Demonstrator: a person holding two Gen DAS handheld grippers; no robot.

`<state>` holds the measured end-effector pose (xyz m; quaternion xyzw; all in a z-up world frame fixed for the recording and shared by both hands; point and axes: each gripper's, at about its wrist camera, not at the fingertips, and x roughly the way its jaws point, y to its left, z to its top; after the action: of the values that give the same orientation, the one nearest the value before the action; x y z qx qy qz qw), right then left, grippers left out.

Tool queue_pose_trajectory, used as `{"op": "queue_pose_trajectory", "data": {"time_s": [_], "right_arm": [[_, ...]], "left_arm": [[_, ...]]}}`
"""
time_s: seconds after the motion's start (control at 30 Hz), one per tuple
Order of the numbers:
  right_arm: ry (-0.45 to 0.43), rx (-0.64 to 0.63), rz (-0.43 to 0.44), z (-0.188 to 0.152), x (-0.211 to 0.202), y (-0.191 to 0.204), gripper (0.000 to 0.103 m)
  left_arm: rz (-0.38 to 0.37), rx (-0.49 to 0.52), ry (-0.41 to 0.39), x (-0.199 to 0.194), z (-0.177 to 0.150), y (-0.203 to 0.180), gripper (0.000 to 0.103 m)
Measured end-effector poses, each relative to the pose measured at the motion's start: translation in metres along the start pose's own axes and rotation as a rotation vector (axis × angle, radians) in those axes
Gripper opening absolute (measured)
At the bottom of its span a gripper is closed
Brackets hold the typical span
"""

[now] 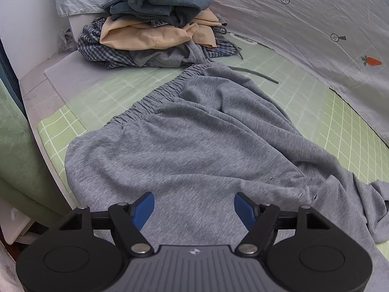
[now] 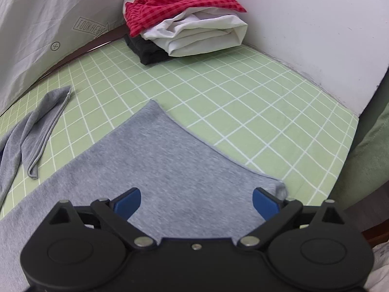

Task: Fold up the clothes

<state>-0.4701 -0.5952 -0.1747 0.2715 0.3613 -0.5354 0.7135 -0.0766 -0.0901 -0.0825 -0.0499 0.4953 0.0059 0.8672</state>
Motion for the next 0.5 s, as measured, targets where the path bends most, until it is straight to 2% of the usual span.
{"op": "queue_pose_trajectory", "data": {"time_s": [0.27,0.5], "right_arm": [[-0.001,-0.06,0.045,-0.002,-0.002,0.056,0.1],[-0.006,-0.1,0.103,0.009,0.003,0.105,0.1]], "left_arm": [[0.001,-0.008,0.034,0.022,0.021,0.012,0.076],[-0.001,0.024,0.07,0.051,0.038,-0.011,0.077]]}}
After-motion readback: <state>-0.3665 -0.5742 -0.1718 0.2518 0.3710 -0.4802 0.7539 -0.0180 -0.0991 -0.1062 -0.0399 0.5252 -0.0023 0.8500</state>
